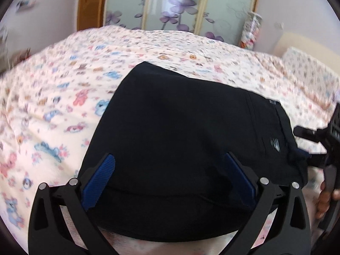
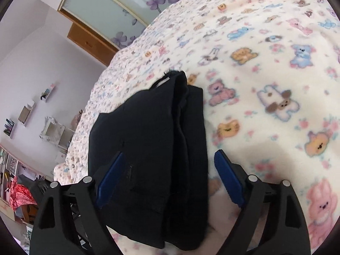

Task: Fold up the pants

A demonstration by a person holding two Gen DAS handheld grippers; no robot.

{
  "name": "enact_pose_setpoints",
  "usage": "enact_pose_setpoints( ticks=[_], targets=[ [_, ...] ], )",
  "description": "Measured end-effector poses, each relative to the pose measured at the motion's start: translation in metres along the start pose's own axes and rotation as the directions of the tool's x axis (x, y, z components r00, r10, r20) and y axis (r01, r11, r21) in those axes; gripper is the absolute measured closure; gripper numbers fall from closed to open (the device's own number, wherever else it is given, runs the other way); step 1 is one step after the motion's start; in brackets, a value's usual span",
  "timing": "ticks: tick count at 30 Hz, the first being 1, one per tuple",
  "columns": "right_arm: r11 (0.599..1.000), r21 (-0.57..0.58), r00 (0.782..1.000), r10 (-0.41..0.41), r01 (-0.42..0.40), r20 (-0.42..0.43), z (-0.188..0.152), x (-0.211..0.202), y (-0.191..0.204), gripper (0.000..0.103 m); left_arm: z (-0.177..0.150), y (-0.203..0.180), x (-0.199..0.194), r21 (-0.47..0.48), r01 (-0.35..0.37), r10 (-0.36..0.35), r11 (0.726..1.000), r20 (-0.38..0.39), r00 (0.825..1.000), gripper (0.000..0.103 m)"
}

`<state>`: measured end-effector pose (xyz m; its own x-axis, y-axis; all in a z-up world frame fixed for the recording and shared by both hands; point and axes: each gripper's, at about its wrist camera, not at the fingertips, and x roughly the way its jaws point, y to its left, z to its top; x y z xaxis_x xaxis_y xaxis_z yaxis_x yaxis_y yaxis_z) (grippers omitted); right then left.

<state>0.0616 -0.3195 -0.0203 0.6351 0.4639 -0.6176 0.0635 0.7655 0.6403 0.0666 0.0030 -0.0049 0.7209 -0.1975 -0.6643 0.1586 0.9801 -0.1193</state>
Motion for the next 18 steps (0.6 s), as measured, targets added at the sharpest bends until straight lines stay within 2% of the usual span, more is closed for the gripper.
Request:
enact_pose_setpoints(
  ticks=[4,6,8,11,14,15,16,17,18],
  targets=[
    [0.999,-0.031,0.999,0.014,-0.016,-0.044,-0.004,0.009,0.003,0.015,-0.006,-0.013,-0.003,0.073,-0.032,0.031,0.997,0.013,0.999,0.002],
    [0.994,-0.029,0.992,0.106,-0.108,-0.069,-0.005,0.011,0.005,0.015,-0.007,-0.013,-0.003,0.081,-0.038,0.037,0.996,0.013,0.999,0.002],
    [0.988,-0.017,0.986,0.149,-0.151,-0.071,-0.004,0.011,0.004,0.015,-0.006,-0.013,-0.001,0.077,-0.036,0.035,0.996,0.010,0.999,0.002],
    [0.988,0.022,0.985,0.156,-0.155,-0.069,0.000,0.018,-0.005,0.015,-0.005,-0.011,0.000,0.070,-0.029,0.029,0.997,0.002,1.000,0.002],
    [0.986,0.013,0.984,0.166,-0.166,-0.067,0.002,0.023,-0.003,0.016,-0.005,-0.012,0.000,0.072,-0.031,0.031,0.997,0.003,1.000,0.002],
    [0.986,0.002,0.984,0.165,-0.166,-0.070,0.002,0.024,-0.002,0.019,-0.005,-0.011,0.000,0.071,-0.031,0.031,0.997,0.002,1.000,0.002],
    [0.987,-0.005,0.985,0.160,-0.161,-0.070,0.000,0.023,-0.001,0.027,-0.005,-0.011,0.000,0.070,-0.030,0.030,0.997,0.001,1.000,0.002],
    [0.984,0.000,0.982,0.177,-0.178,-0.063,0.000,0.022,-0.002,0.035,-0.005,-0.011,0.001,0.069,-0.031,0.031,0.997,-0.002,1.000,0.002],
    [0.978,0.011,0.976,0.209,-0.209,-0.052,-0.001,0.018,-0.003,0.037,-0.006,-0.010,0.002,0.068,-0.032,0.033,0.997,-0.004,0.999,0.002]
  ],
)
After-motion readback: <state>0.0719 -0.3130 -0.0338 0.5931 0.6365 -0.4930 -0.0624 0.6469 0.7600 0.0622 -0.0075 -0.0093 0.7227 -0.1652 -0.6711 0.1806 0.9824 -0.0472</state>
